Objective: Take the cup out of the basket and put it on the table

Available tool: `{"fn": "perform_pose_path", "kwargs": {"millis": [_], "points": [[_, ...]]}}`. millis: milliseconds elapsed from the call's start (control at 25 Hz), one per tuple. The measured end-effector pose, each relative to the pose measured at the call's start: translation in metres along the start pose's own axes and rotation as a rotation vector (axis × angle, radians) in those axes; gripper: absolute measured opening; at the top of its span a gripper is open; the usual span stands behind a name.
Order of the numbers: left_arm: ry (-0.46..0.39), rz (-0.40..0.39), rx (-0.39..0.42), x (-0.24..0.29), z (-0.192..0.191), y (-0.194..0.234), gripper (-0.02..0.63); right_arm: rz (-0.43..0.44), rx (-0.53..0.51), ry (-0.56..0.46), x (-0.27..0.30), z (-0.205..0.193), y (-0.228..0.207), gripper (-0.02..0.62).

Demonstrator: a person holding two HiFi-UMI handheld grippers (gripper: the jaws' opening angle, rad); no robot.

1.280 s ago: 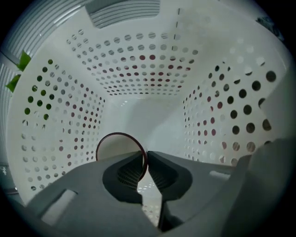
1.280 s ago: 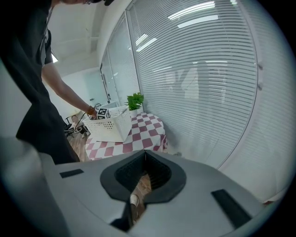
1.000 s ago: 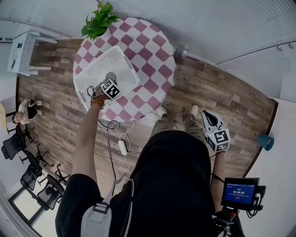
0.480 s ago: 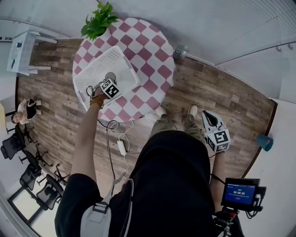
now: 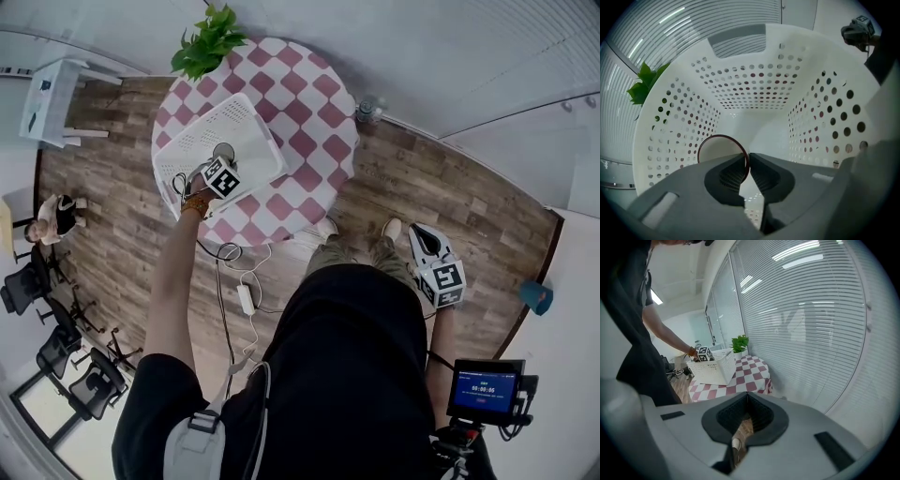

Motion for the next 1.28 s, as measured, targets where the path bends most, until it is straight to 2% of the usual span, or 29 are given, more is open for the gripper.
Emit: {"fn": "perform_pose_path", "kwargs": {"millis": [320,840,1280], "points": [[-0.059,0.032,-0.07,-0.034,0.013,0.001,0.035,0.05,-0.025,-0.016,0.011,0.012,-0.006,0.009],[-0.143,0.136,-0.159,-0.095,0.02,0.001,0.035,0.171,-0.089,-0.04,0.038,0.029,-0.006,0.009],[-0.219,0.253,-0.127,-0.159,0.046,-0.009,0.035,0.27,-0.152,-0.063,0.054,0.049,-0.005,0.011]]}}
Point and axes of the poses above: the fingertips, and each gripper's own axes: x forward along the fingers, y to its left, z out of its top, the point moved 1 cm from there along -x, backward along the fingers, and after that the axes turned 6 degrees about -y, right-handed, at the moved point
